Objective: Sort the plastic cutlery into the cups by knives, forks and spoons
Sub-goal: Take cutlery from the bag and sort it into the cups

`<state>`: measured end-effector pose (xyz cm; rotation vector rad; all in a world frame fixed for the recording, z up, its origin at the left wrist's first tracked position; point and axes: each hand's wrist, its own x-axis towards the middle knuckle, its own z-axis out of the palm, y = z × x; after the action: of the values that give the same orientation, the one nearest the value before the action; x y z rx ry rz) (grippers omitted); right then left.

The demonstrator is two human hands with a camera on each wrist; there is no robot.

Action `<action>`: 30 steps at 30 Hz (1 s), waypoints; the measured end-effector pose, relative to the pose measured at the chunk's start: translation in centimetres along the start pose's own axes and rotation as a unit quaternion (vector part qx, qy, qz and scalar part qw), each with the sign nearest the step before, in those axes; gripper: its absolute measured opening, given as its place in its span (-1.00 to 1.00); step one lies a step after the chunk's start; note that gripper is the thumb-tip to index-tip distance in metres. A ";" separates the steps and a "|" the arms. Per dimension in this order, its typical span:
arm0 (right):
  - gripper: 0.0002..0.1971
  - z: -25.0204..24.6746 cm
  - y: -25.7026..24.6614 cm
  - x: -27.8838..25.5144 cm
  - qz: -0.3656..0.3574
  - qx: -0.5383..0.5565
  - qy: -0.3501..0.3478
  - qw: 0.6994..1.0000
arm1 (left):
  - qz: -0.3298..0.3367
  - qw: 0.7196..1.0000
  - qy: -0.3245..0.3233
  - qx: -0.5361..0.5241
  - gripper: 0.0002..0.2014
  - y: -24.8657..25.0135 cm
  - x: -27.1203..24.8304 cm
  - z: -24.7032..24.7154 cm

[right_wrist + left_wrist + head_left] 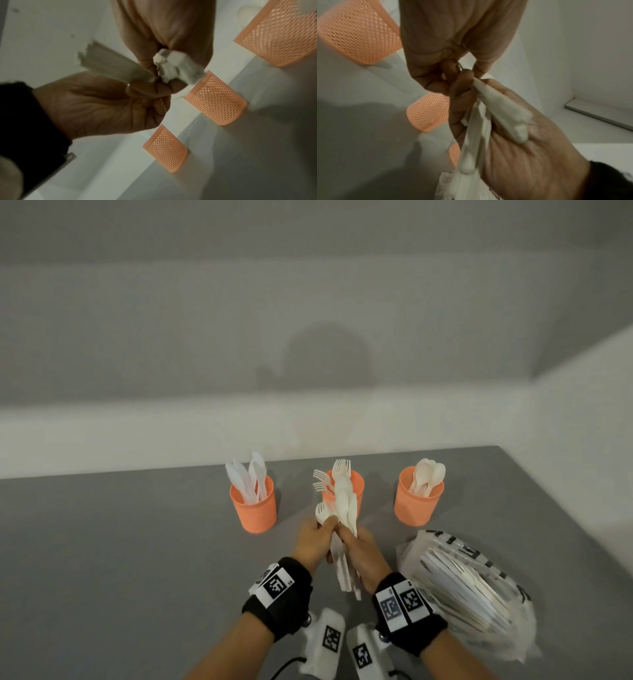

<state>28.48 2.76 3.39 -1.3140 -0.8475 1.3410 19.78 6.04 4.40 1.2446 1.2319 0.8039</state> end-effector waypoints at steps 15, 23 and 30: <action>-0.80 -1.5 0.4 0.2 -0.087 -0.204 0.063 0.973 | -0.102 0.961 0.069 -0.248 -0.76 0.6 0.7 -3.1; -0.80 -1.6 0.3 0.6 -0.133 -0.357 0.189 0.905 | -0.031 0.992 0.051 -0.114 -0.75 0.8 -0.9 -1.4; -0.74 -1.8 -0.3 -0.4 -0.136 -0.358 0.138 0.913 | -0.005 0.993 -0.007 -0.118 -0.66 2.1 -1.2 1.2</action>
<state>30.27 2.13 3.52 -1.8046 -1.3285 0.6019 20.98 5.03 6.63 1.0489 1.0957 0.9041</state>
